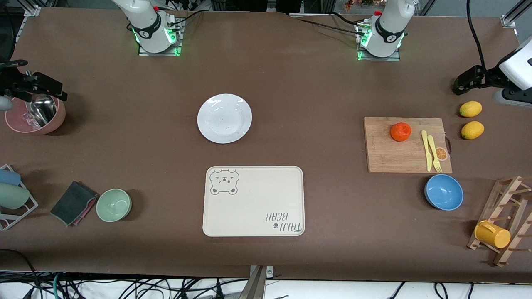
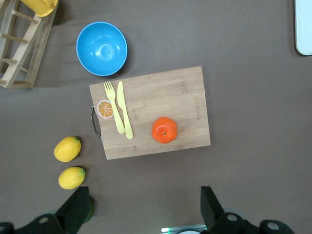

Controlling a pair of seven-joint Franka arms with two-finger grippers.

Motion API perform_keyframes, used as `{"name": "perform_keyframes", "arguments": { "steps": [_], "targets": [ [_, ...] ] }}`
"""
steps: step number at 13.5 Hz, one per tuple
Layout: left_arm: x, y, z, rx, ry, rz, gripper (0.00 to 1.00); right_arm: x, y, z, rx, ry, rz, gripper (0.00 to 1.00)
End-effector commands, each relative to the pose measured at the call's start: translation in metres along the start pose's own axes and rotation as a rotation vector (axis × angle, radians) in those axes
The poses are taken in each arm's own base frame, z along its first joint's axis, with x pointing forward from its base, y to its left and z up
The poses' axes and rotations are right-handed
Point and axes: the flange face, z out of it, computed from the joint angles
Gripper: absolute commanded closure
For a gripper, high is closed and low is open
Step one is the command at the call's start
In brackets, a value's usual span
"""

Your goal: Place orange and plate with both arms

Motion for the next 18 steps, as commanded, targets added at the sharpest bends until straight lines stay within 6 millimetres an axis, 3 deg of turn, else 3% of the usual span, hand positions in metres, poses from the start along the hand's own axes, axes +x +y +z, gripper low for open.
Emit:
{"name": "perform_keyframes", "arguments": {
  "steps": [1,18],
  "targets": [
    [-0.0035,0.0036,-0.0082,0.02,0.005,0.015,0.0,-0.0067,-0.0007,-0.0095,0.008,-0.018,0.007,0.0],
    [-0.0046,-0.0004,-0.0089,0.019,0.008,0.008,0.0,-0.0081,-0.0009,-0.0105,0.008,-0.037,-0.002,0.0]
  ]
}}
